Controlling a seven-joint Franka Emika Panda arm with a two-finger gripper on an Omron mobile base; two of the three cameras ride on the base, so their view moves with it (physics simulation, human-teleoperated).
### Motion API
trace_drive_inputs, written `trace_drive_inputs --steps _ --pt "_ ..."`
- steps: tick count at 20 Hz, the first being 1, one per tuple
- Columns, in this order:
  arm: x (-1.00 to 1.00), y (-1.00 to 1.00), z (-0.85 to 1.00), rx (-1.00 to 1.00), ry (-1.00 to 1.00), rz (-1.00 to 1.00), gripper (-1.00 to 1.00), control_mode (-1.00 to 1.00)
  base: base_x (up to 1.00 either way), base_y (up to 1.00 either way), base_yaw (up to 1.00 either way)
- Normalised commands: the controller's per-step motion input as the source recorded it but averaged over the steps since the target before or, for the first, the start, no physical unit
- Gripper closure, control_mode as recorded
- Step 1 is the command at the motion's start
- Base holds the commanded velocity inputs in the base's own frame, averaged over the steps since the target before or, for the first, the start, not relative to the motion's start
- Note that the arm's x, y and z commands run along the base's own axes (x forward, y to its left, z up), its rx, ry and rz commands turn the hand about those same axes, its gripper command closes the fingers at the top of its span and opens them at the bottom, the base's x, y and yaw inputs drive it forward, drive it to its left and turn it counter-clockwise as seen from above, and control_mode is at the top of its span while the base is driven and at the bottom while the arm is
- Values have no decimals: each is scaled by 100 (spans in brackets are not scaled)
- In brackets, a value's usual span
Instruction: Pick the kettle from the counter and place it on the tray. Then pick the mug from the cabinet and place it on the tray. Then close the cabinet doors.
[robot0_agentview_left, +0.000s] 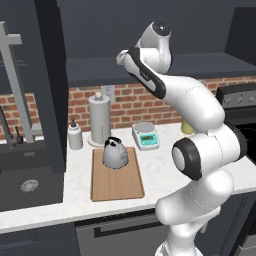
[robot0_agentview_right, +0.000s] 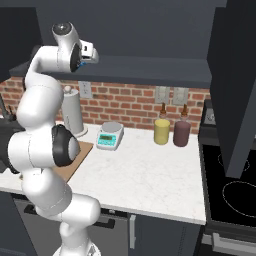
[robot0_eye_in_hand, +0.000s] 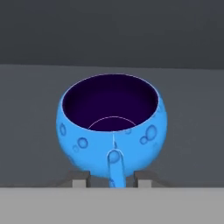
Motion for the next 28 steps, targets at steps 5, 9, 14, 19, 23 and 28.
trace_drive_inputs --steps 5,9,14,19,23,28 --pt "-9 -7 0 0 0 0 100 -100 0 0 0" --pt "-5 -12 0 0 0 1 100 -100 0 0 0" --pt "-51 -10 1 0 -6 9 100 -100 0 0 0" --pt "-99 -5 0 0 -14 17 100 -100 0 0 0" --pt "-100 -5 0 0 -22 21 100 -100 0 0 0" --pt "-100 -3 0 0 -16 19 100 -100 0 0 0"
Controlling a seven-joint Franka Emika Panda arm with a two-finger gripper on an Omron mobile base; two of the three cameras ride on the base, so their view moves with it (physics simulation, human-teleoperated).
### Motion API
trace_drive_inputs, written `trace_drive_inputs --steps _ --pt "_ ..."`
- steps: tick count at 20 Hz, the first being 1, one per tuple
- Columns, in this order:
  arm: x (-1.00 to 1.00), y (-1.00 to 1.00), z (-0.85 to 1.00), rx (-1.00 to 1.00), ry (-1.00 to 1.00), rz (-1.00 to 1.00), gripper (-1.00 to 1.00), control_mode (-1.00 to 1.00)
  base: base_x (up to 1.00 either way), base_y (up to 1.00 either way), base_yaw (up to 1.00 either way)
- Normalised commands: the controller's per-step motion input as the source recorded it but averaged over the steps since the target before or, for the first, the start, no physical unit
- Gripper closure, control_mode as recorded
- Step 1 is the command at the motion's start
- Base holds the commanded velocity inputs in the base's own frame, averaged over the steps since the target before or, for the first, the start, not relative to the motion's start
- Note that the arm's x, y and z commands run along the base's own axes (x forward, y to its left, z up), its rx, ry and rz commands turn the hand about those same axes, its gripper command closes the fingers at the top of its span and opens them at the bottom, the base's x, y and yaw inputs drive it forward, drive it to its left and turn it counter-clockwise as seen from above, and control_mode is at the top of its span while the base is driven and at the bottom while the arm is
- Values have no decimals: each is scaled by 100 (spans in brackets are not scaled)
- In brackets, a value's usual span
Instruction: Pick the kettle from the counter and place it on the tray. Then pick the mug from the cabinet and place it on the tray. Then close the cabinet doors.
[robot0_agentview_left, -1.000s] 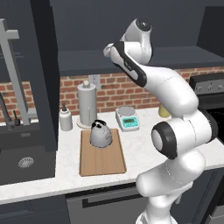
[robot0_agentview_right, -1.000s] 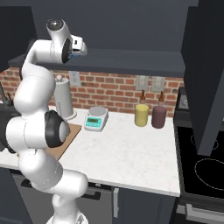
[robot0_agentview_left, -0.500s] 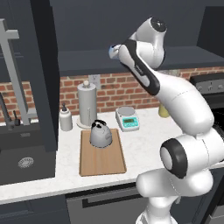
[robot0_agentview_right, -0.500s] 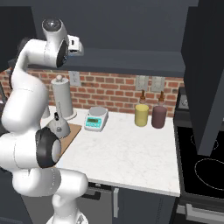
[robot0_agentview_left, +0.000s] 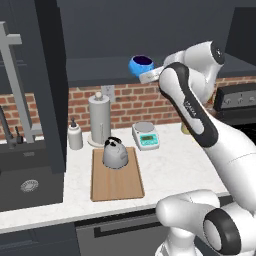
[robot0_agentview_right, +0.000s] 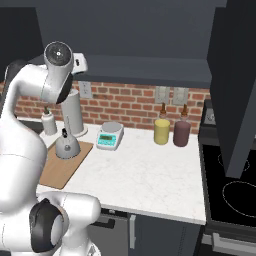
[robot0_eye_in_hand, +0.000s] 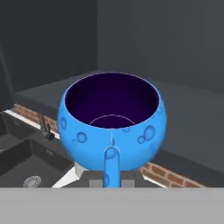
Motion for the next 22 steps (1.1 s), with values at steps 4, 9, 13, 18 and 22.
trace_drive_inputs --steps 4,9,13,18,22 --pt "-100 -1 -1 0 -4 16 100 -100 0 0 0" --pt "-100 0 -15 0 5 13 100 -100 0 0 0" --pt "-92 2 -33 0 6 15 100 -100 0 0 0" --pt "-54 8 -66 -2 7 16 100 -100 0 0 0" --pt "-25 9 -96 -4 12 18 100 -100 0 0 0"
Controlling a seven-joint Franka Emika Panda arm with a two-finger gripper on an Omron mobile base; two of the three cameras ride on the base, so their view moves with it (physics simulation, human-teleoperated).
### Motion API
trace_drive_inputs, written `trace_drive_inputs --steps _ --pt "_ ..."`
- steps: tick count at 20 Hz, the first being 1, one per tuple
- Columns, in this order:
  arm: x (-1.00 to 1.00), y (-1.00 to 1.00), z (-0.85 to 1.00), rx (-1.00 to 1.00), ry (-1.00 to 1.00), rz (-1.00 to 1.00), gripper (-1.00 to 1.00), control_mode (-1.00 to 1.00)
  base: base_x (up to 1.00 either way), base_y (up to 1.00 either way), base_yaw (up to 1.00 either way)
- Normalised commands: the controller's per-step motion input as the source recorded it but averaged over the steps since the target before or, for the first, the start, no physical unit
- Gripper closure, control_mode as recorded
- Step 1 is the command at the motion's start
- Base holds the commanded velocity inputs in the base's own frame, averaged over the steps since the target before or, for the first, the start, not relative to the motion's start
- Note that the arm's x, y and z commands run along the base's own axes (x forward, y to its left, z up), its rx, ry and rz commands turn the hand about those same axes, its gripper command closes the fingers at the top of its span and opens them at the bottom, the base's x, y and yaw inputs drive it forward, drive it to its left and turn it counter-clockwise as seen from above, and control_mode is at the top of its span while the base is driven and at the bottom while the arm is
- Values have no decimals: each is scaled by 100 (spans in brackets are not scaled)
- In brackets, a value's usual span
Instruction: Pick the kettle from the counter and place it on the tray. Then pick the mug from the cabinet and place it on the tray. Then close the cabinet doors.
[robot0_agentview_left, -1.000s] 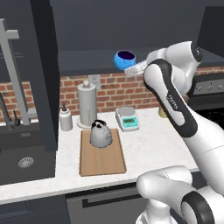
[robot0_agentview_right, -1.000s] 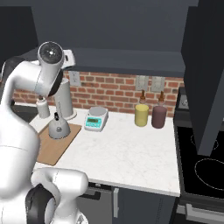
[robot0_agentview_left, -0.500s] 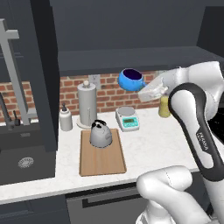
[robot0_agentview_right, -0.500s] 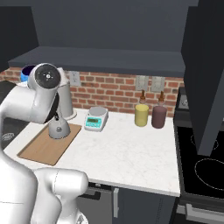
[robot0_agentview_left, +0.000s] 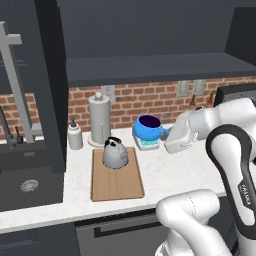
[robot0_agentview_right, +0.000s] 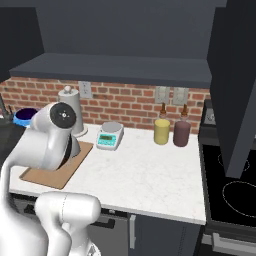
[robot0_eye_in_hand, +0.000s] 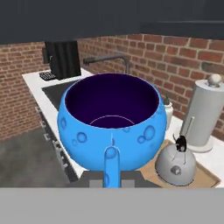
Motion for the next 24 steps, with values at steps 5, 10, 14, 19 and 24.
trace_drive_inputs --steps 5,10,14,19,24 --pt "7 21 -98 -13 5 18 100 -100 0 0 0" --pt "43 17 -82 -12 8 19 100 -100 0 0 0" --pt "54 19 -65 -8 0 18 100 -100 0 0 0" --pt "27 18 -63 -12 0 25 100 -100 0 0 0" --pt "37 8 -38 -3 3 12 100 -100 0 0 0"
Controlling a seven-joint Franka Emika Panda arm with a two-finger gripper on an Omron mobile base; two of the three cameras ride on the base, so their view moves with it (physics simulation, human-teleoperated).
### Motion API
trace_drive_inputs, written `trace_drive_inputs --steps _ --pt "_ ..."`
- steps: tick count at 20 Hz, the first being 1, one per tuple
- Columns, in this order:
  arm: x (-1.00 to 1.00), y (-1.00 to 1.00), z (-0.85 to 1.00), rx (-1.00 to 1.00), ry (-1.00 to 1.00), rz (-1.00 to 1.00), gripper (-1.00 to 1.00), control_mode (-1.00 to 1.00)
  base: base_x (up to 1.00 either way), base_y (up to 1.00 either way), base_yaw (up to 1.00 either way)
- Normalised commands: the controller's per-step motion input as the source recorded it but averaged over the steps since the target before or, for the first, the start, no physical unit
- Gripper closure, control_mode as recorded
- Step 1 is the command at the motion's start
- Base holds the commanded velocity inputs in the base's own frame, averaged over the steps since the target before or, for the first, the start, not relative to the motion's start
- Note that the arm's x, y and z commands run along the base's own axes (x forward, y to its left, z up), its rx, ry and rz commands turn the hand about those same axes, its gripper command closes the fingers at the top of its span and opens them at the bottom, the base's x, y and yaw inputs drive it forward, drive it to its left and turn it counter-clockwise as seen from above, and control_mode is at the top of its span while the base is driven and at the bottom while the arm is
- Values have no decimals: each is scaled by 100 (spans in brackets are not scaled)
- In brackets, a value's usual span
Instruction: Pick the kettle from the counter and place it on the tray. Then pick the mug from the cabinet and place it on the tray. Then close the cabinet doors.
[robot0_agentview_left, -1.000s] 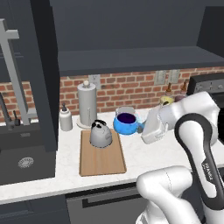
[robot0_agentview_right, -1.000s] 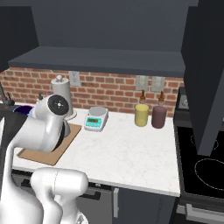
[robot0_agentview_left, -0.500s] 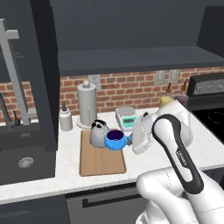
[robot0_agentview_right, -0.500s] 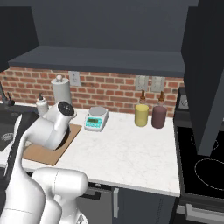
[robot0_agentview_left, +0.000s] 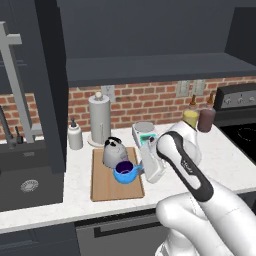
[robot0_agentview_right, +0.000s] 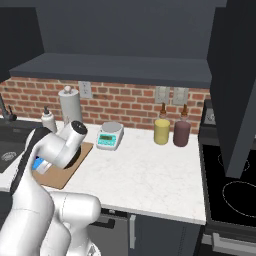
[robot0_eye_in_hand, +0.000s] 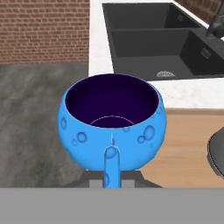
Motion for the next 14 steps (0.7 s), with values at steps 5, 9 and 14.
trace_drive_inputs --steps 5,9,14 --pt "34 12 -26 -1 6 4 100 -100 0 0 0" --pt "29 5 -24 -1 6 0 100 -100 0 0 0" --pt "27 6 -30 -3 10 0 100 -100 0 0 0"
